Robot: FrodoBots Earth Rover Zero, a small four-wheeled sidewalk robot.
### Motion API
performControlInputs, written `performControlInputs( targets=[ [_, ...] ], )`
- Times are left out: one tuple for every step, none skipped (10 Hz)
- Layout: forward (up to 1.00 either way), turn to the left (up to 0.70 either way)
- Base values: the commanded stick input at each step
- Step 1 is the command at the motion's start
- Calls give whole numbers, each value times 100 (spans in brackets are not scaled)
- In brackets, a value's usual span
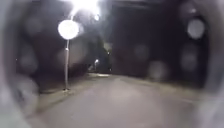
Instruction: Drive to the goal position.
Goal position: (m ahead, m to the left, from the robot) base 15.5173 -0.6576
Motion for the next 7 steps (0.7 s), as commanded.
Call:
performControlInputs(
  targets=[
    [100, 0],
    [100, 0],
    [100, 0],
    [100, 0],
    [100, 0],
    [100, 0],
    [100, 0]
  ],
)
